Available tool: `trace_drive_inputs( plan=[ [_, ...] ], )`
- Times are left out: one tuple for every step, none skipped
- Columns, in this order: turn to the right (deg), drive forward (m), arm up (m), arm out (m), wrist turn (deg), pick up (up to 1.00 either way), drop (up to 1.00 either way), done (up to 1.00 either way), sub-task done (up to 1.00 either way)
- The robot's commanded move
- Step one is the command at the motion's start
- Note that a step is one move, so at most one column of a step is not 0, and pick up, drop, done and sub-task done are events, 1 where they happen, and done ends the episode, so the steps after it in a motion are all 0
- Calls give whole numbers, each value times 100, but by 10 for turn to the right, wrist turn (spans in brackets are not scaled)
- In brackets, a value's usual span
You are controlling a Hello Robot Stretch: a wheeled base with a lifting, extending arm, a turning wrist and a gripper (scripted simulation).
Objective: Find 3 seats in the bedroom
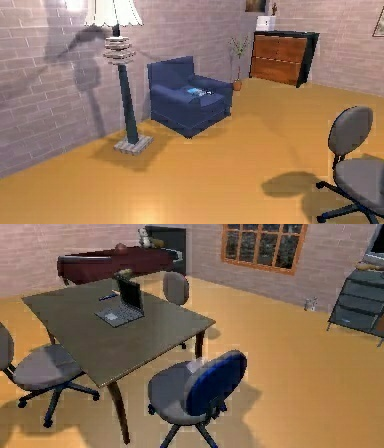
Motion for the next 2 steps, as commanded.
trace_drive_inputs(
  plan=[
    [270, 0, 0, 0, 0, 0, 0, 0, 0],
    [0, 70, 0, 0, 0, 0, 0, 0, 0]
  ],
)
